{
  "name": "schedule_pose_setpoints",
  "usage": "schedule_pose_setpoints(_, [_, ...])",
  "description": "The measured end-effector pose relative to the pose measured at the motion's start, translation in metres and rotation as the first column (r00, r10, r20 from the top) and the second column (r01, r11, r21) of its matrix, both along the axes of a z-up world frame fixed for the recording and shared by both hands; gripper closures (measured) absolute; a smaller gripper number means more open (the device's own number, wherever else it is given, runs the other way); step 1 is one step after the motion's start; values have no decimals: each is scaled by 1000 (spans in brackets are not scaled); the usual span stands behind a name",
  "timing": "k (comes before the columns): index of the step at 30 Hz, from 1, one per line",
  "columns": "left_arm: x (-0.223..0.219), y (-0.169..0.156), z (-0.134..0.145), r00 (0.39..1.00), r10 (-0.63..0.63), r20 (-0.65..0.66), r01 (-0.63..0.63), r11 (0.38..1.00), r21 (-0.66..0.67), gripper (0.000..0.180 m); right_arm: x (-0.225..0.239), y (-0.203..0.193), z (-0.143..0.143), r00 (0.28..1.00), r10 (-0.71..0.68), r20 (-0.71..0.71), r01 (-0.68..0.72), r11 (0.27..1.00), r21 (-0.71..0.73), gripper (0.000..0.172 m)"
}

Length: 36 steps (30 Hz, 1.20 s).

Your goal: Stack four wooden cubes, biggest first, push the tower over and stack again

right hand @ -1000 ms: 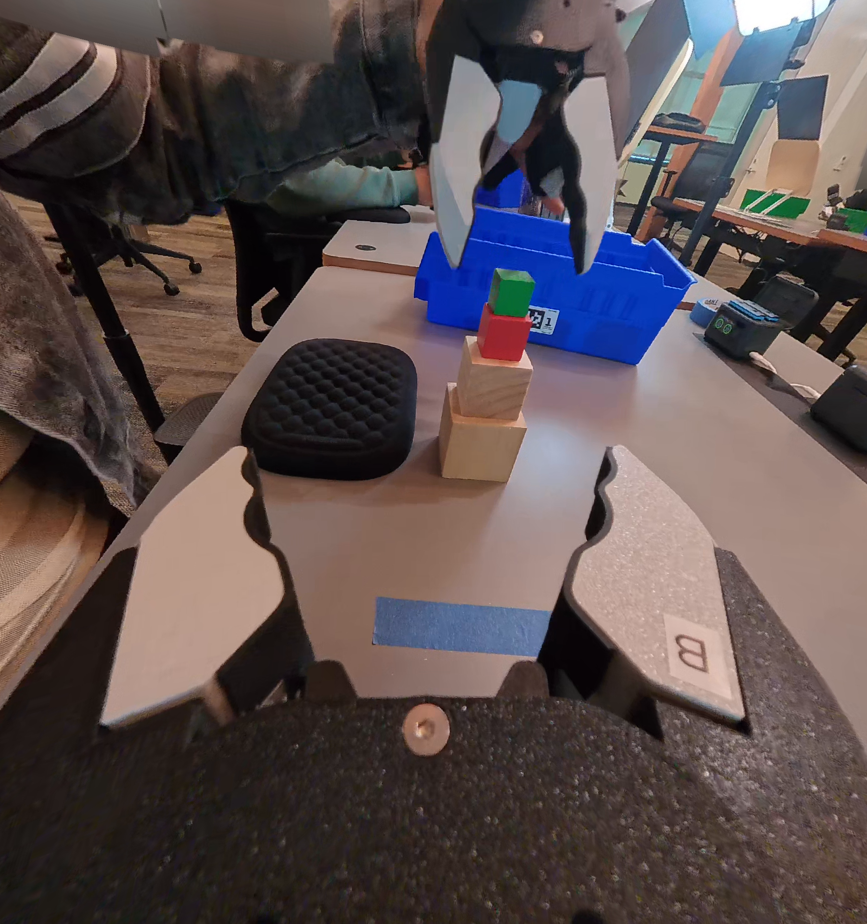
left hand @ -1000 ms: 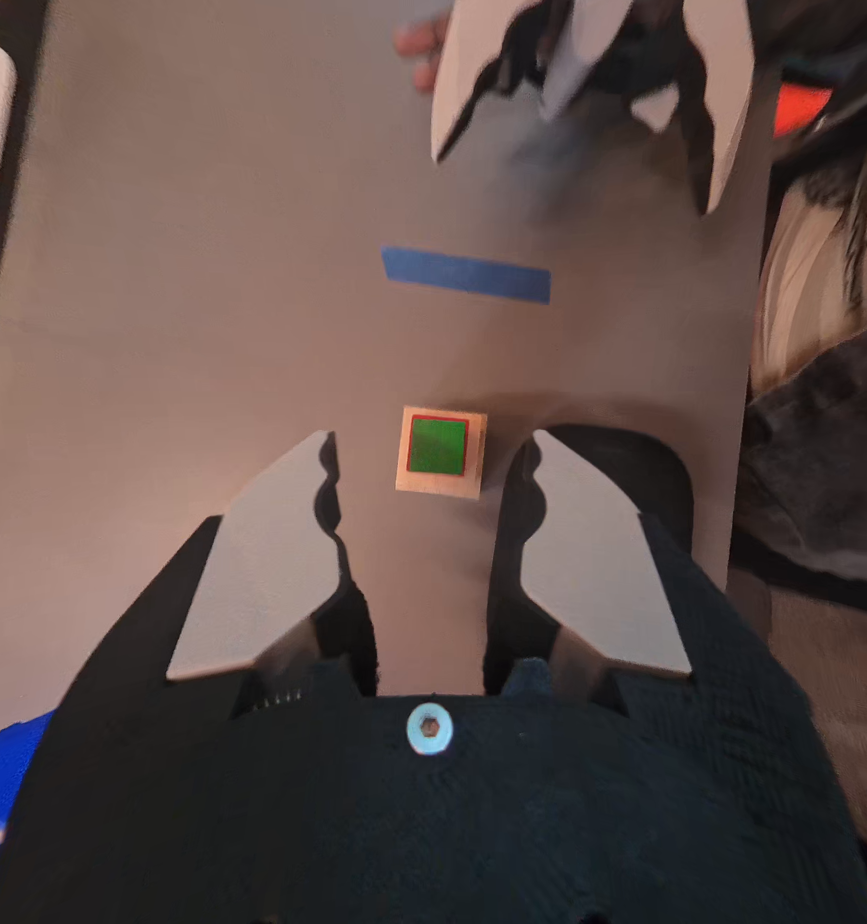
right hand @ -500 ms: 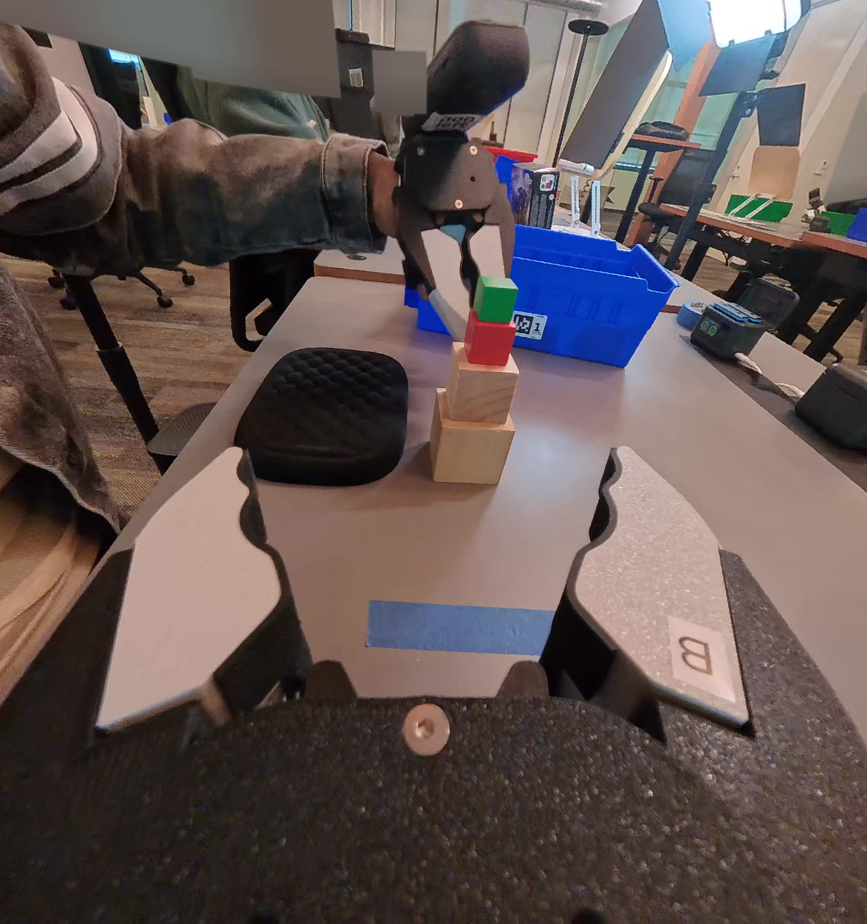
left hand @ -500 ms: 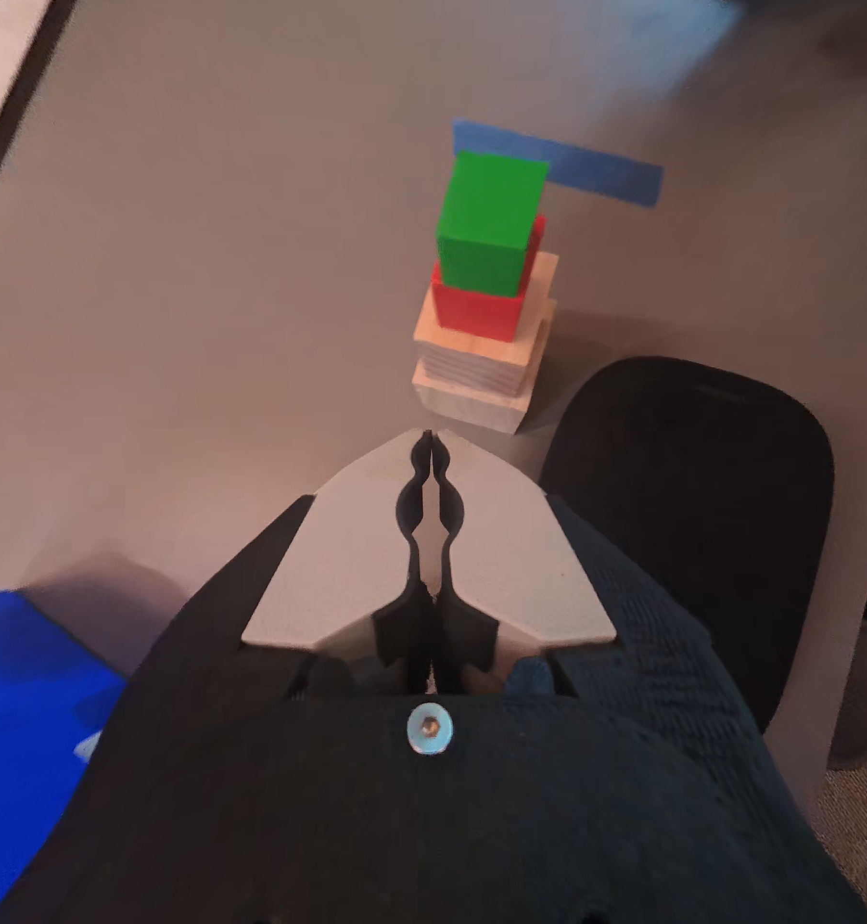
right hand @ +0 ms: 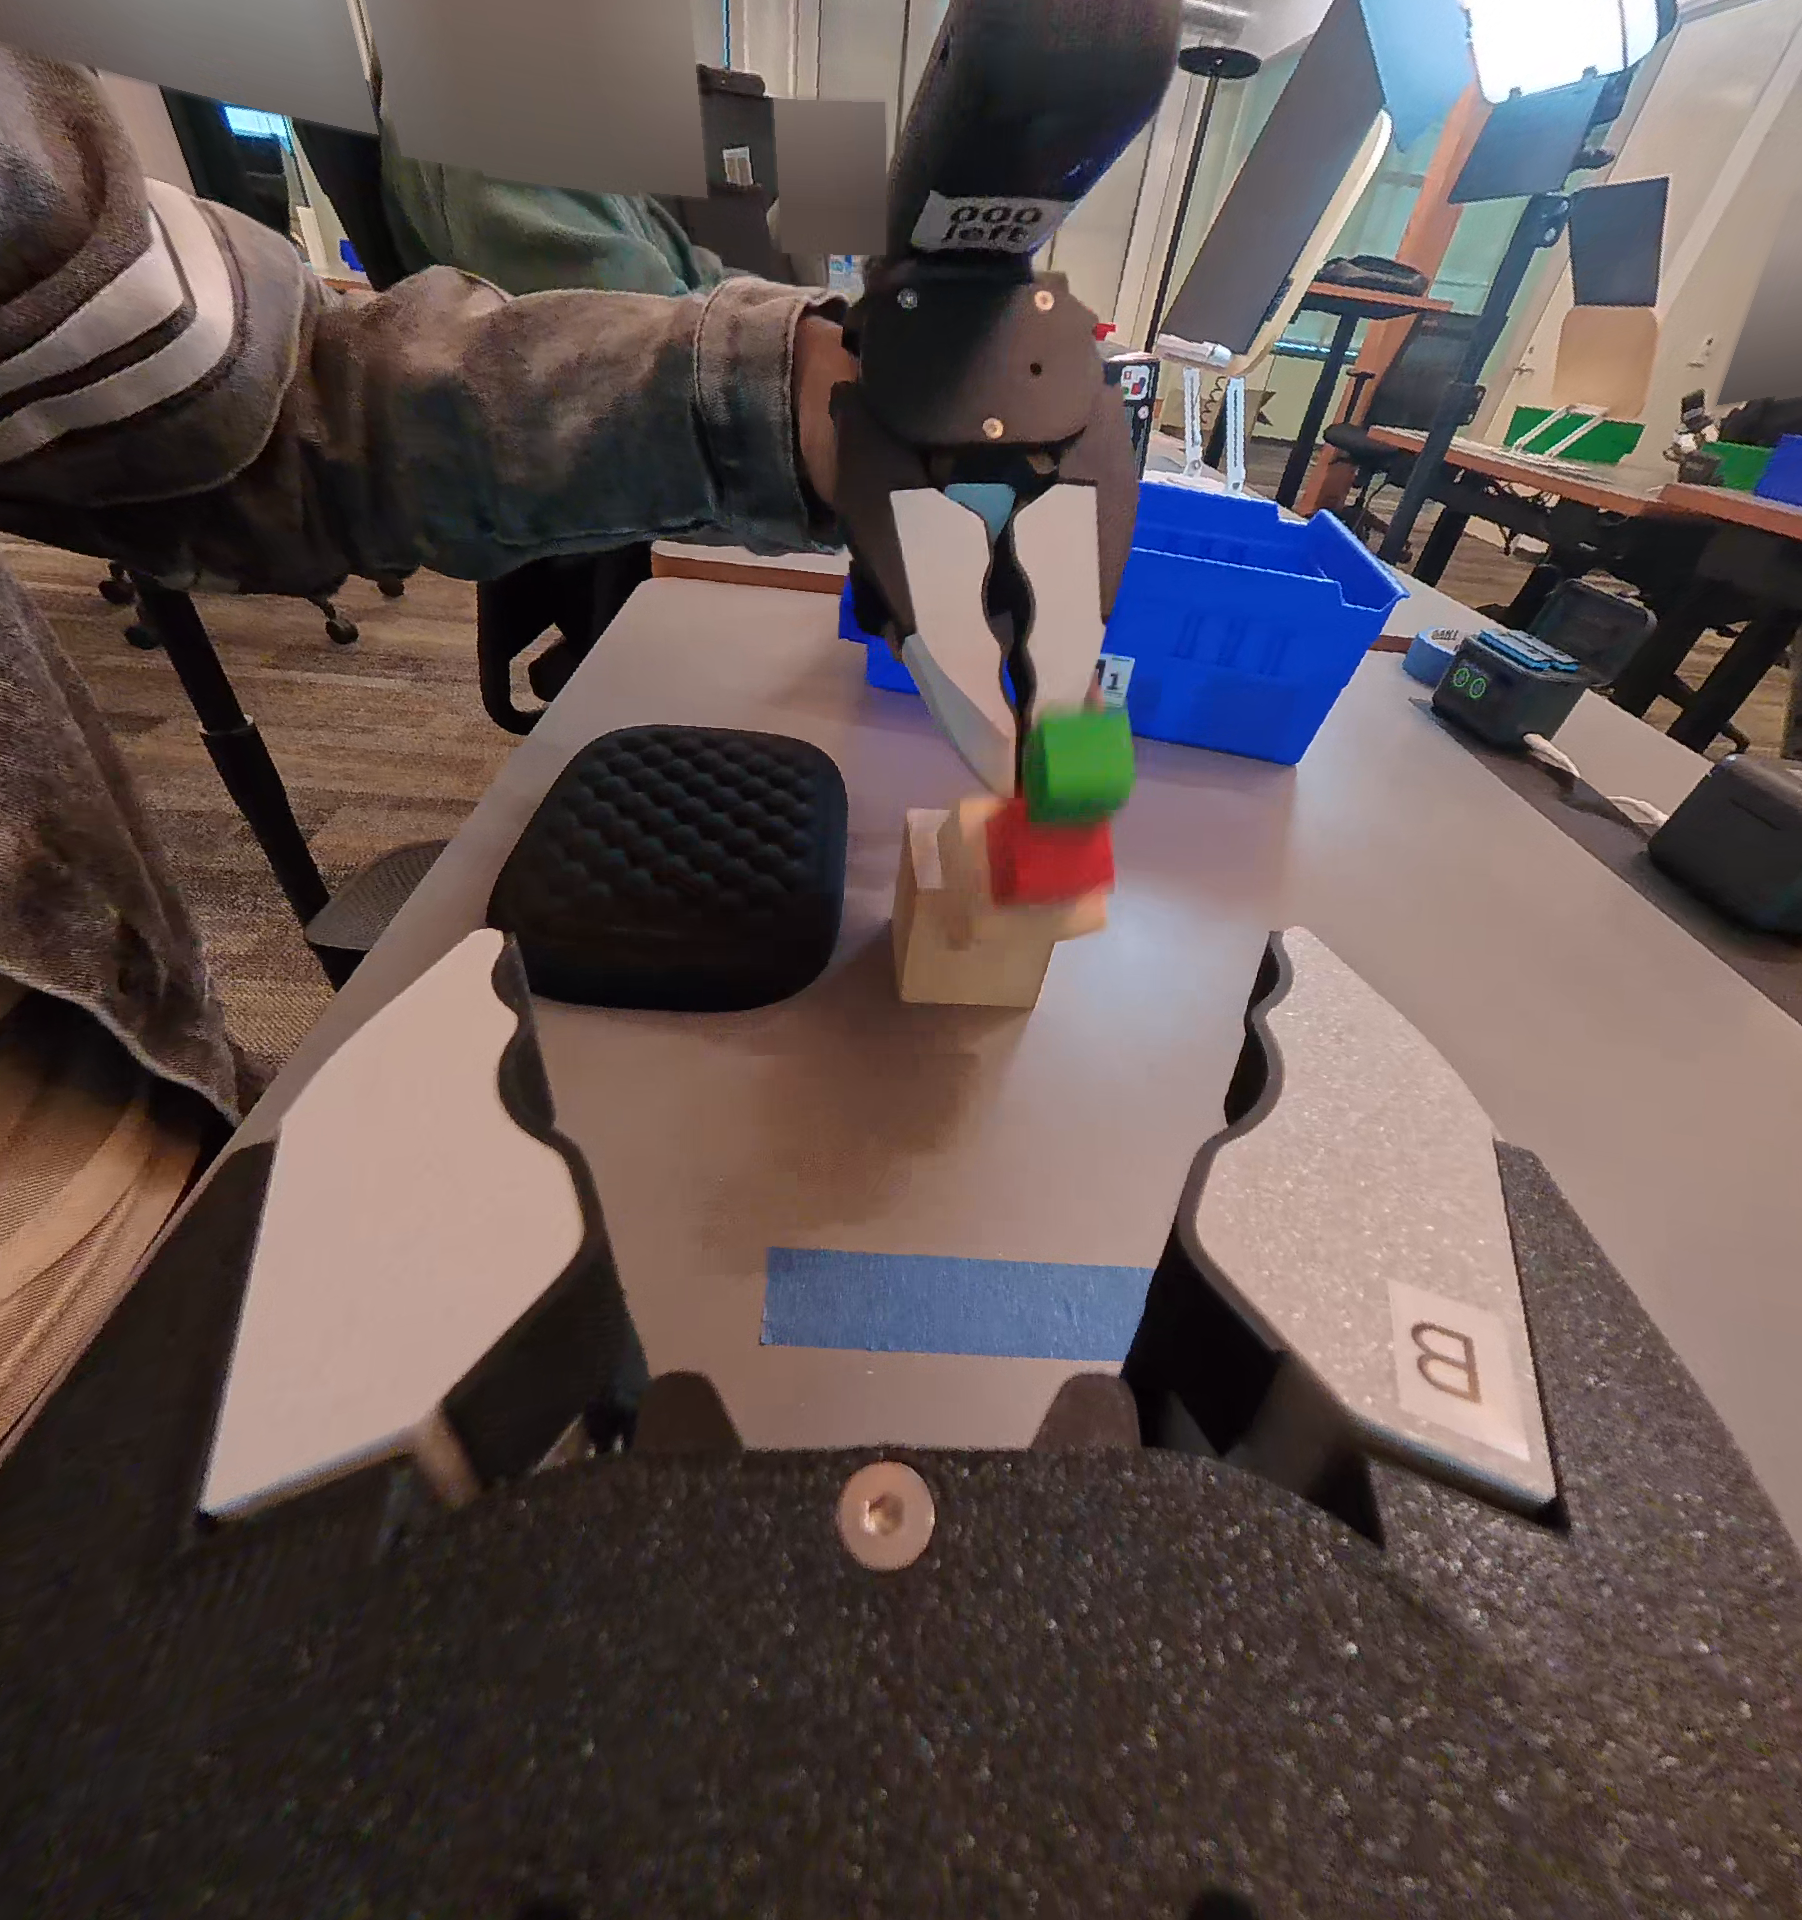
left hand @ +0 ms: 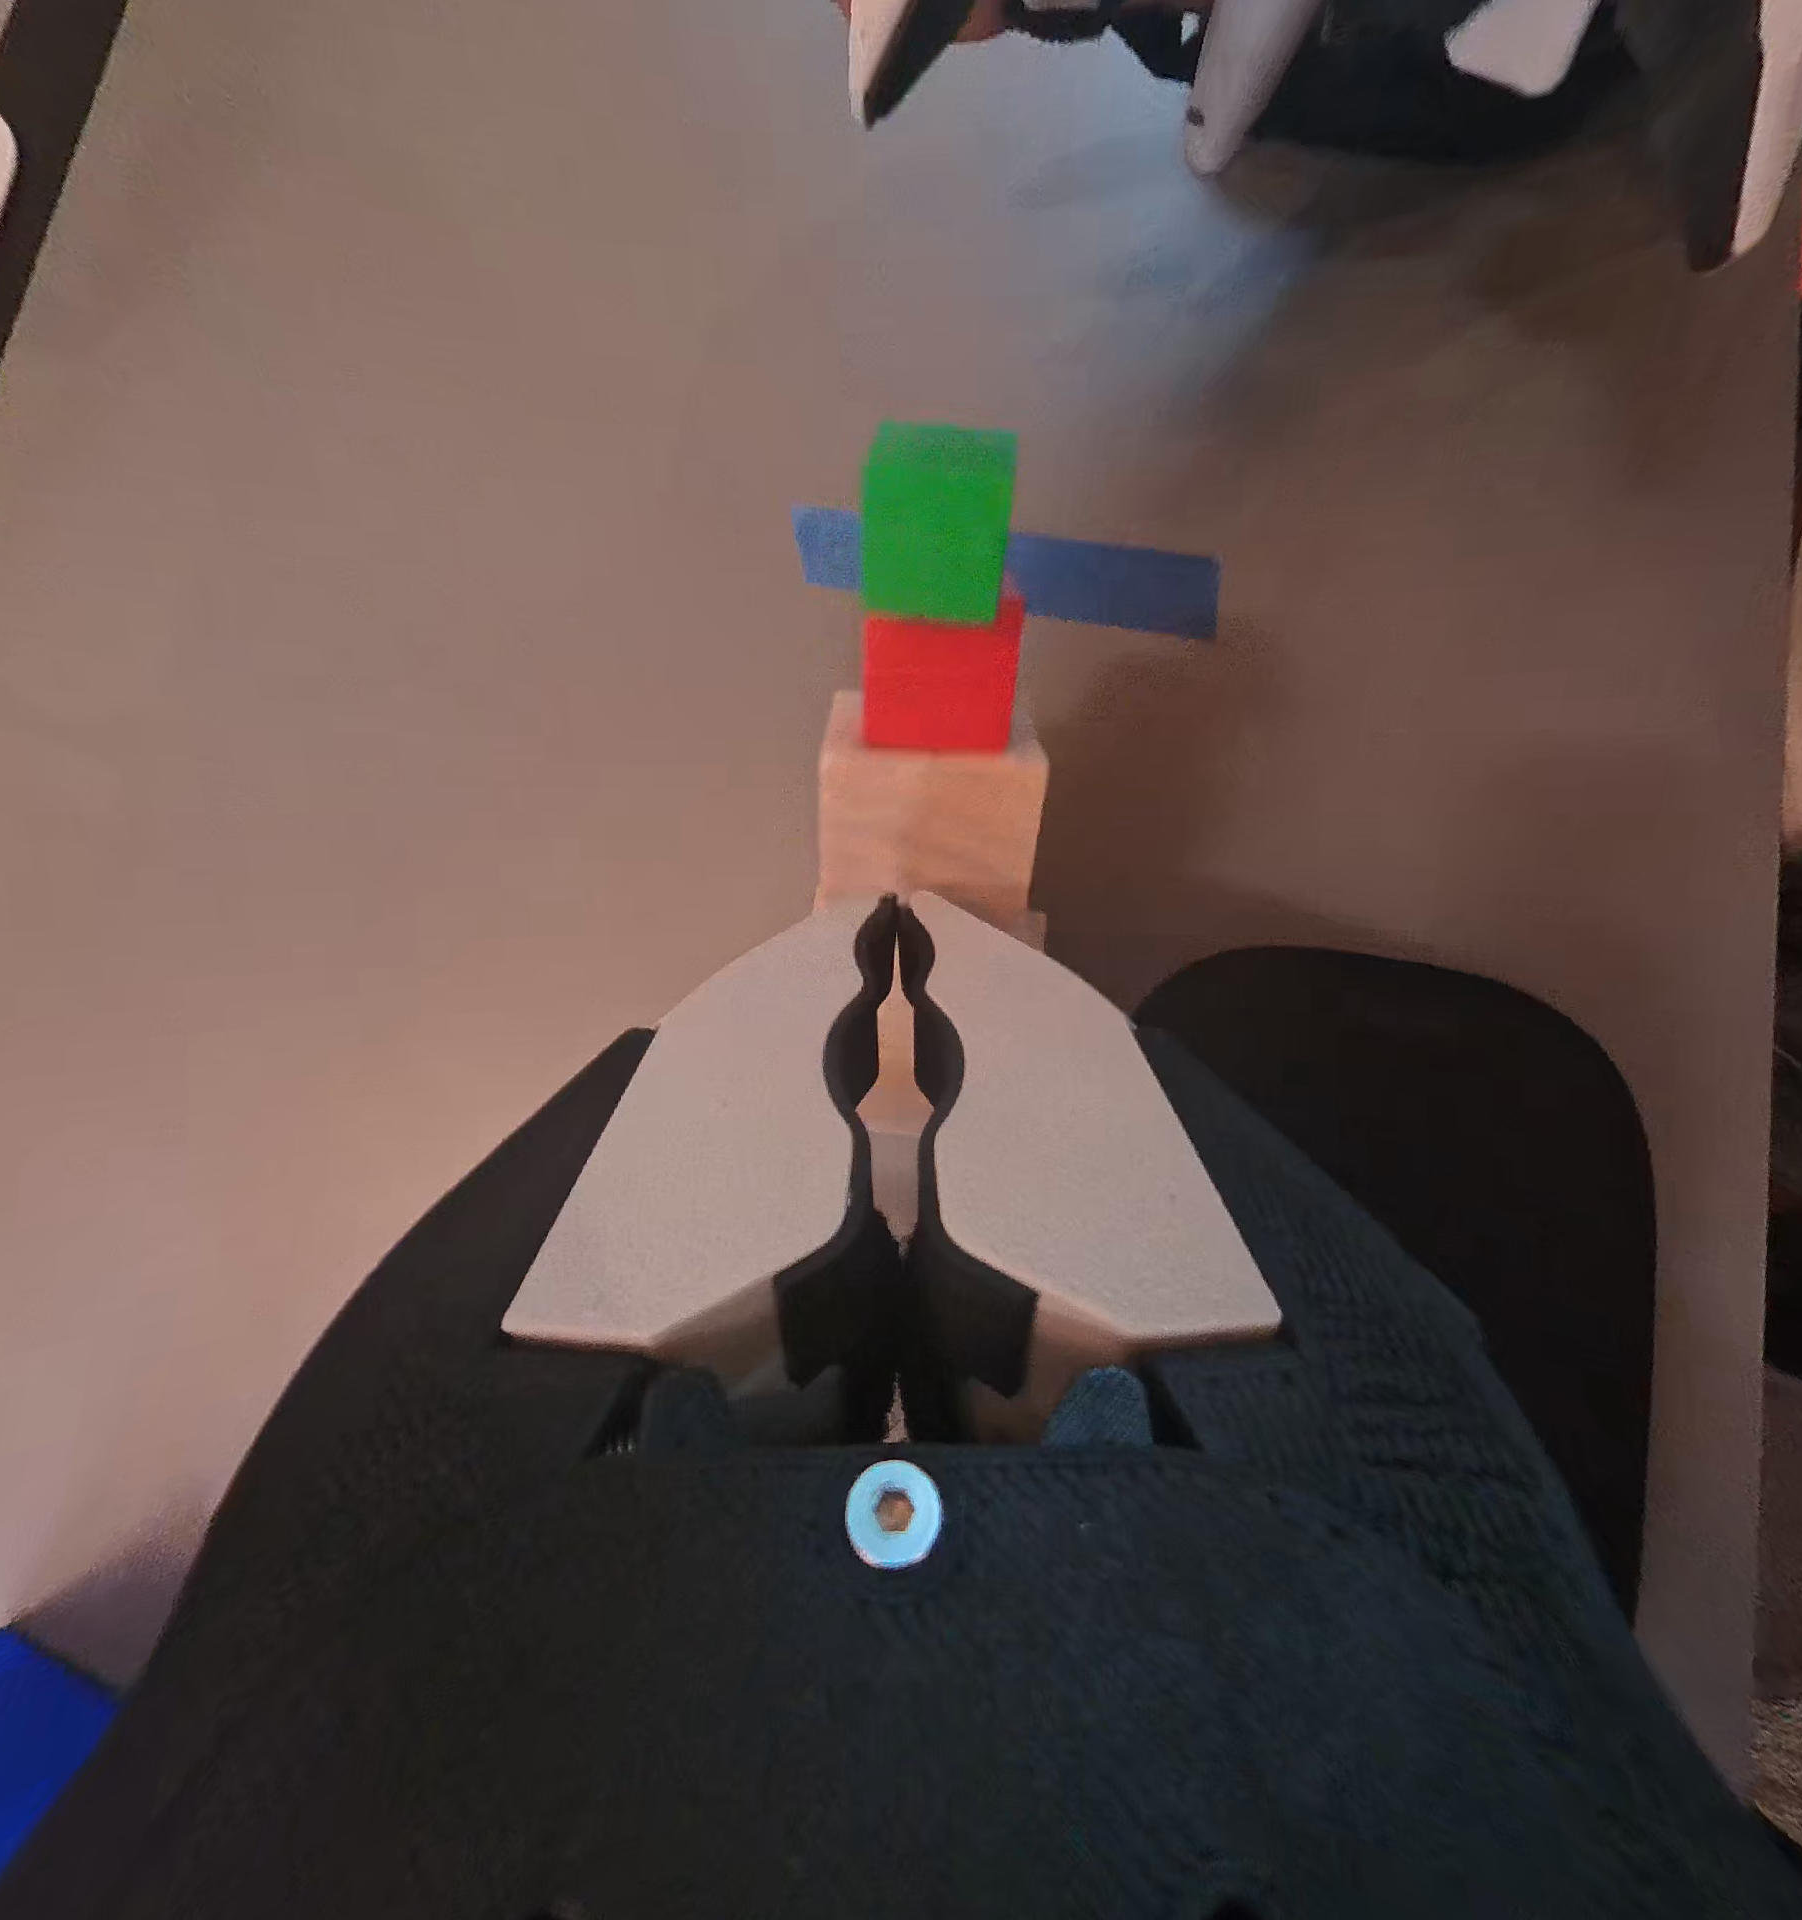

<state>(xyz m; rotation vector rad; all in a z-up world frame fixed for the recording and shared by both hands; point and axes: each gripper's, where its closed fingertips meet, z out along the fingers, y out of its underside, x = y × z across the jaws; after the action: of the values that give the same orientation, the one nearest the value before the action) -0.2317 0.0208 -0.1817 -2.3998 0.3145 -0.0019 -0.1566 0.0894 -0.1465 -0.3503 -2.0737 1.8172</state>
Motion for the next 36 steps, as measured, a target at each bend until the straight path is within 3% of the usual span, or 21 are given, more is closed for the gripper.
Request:
schedule_pose_setpoints(5, [-6,-5,11,999,-6,-37,5,1000,-18,177,-2,3,2,1000,-10,1,10,1000,-14,44])
schedule_pose_setpoints(7, [-8,-13,9,999,-1,-44,-2,998,-62,151,-1,2,1,1000,-9,2,9,1000,-10,44])
schedule_pose_setpoints(10, [-6,-23,-2,999,19,-38,-25,986,-165,94,-1,1,0,1000,-7,-2,7,1000,3,43])
schedule_pose_setpoints(12, [-2,-27,-10,1000,18,-23,-23,973,-231,80,-1,0,-1,1000,-6,2,6,1000,6,42])
schedule_pose_setpoints(22, [-7,-22,-37,993,-37,-114,-12,914,-406,82,-2,1,-2,1000,-7,10,7,1000,4,41])
schedule_pose_setpoints(36, [-5,-18,-55,990,-71,-120,12,900,-435,89,-2,0,-5,1000,-4,13,4,1000,18,40])
